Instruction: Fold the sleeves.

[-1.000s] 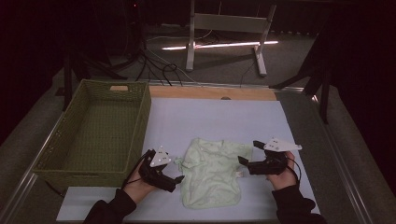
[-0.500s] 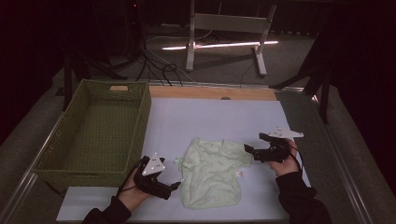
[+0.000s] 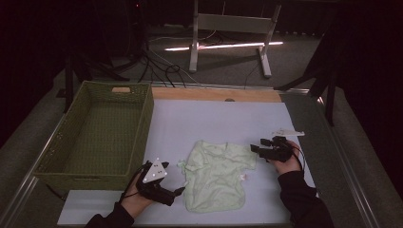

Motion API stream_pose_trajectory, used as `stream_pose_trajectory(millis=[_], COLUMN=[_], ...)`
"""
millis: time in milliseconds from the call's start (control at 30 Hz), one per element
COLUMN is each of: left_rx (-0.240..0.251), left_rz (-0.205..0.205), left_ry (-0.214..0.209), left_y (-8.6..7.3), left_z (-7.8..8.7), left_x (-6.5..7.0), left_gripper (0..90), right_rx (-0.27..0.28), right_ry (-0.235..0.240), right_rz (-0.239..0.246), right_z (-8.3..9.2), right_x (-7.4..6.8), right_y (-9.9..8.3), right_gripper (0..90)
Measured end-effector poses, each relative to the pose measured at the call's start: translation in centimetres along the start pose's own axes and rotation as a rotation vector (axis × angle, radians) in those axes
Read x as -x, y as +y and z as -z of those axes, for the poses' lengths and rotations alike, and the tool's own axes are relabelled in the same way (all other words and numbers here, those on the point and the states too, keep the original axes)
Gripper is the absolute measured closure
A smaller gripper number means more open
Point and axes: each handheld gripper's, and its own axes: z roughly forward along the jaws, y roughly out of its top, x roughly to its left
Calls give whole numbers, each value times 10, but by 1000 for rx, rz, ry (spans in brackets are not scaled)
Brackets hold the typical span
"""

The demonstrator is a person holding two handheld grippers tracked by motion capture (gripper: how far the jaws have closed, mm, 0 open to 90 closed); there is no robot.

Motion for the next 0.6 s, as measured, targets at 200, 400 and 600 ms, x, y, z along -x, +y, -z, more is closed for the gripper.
stream_pose_trajectory(millis=[200, 400, 600], left_rx=[7, 16, 20], left_rz=[-7, -2, 2], left_ry=[-12, -14, -18], left_y=[-1, -1, -1], left_z=[-1, 0, 0], left_x=[2, 0, 0], left_gripper=[5, 4, 5], right_rx=[-54, -82, -104], right_ry=[-17, -34, -56], right_rz=[-11, -7, 19], right_z=[-10, -12, -12], right_x=[4, 7, 4], right_y=[-4, -5, -5], right_gripper=[465, 558, 719])
